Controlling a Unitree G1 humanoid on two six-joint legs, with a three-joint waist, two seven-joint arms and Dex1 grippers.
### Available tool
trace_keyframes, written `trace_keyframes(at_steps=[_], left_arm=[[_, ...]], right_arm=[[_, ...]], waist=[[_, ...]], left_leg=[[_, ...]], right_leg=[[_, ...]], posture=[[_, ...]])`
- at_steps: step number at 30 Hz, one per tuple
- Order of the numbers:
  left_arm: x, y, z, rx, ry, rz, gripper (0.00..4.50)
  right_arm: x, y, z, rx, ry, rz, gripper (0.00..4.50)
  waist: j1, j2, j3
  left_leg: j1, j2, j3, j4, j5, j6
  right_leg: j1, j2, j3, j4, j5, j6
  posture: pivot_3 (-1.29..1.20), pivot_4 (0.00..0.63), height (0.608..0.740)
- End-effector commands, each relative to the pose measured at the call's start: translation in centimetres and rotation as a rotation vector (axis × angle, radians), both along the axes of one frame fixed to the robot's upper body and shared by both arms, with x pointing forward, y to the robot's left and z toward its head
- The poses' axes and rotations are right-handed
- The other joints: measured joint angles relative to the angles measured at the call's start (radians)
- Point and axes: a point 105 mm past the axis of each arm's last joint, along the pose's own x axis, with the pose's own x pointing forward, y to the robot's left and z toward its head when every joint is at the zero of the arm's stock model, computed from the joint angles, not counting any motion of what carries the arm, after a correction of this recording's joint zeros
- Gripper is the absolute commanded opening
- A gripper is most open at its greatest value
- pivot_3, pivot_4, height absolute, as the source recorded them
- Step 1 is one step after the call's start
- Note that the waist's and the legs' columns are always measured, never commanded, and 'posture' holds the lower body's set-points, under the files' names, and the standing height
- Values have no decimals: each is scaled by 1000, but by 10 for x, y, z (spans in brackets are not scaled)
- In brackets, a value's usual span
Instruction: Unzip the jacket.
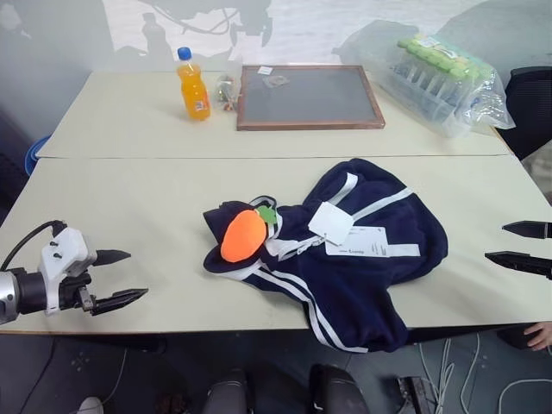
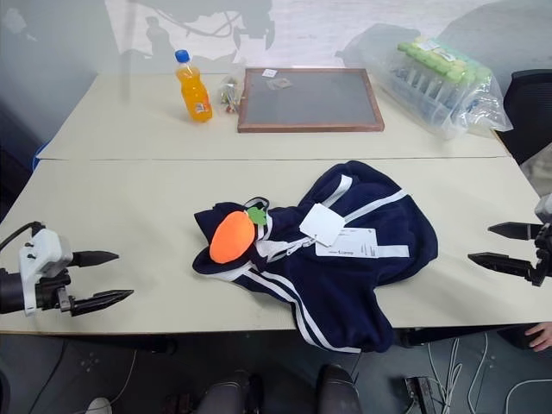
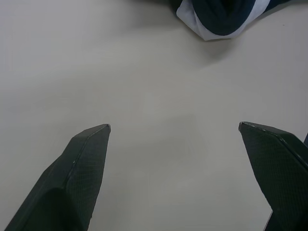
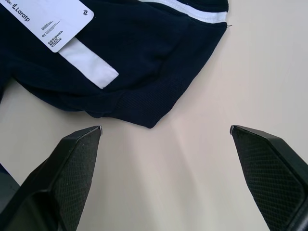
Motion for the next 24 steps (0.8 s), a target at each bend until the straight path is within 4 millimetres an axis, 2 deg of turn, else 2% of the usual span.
trace_keyframes(at_steps=[1,10,20,24], left_arm=[[1,3,5,24,-21,-4,4500],[1,2,4,7,-22,0,4500],[2,-5,10,-51,4,0,4500],[0,-15,13,-101,25,-34,4500]], right_arm=[[-2,-7,17,-16,-47,-18,4478],[-5,-26,14,-15,-45,-85,4478],[-5,-18,8,4,-42,-56,4478],[-6,-13,6,29,-31,-43,4478]], waist=[[0,0,0],[-1,0,0],[-6,0,0],[-6,0,0]], left_leg=[[0,0,0,0,0,0],[0,0,2,0,0,0],[0,0,2,0,0,0],[0,0,1,0,0,0]], right_leg=[[0,0,0,0,0,0],[0,0,0,0,0,0],[0,0,0,1,0,0],[0,0,0,1,0,0]], posture=[[0,150,740],[0,150,740],[0,150,740],[0,150,740]])
